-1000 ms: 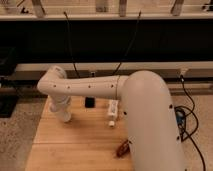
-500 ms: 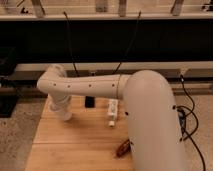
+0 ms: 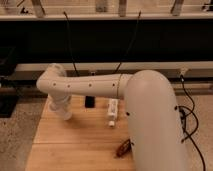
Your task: Pick up the ceramic cup
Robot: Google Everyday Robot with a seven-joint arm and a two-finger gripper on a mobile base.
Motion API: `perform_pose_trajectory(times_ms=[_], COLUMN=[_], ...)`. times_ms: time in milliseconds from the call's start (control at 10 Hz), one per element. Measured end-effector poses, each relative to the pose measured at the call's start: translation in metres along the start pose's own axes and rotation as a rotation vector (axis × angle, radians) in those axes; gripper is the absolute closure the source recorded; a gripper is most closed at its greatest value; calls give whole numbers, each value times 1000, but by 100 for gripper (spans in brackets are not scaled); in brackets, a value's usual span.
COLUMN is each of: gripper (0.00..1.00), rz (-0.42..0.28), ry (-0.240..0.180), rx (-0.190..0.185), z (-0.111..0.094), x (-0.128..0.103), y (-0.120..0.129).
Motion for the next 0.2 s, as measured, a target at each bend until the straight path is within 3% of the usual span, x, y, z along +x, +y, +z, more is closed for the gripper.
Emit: perform_pose_trajectory(times_ms=[200], gripper=[96], rz=[-5], ry=[4], rx=[1], z=[-2], x=[0], y=[0])
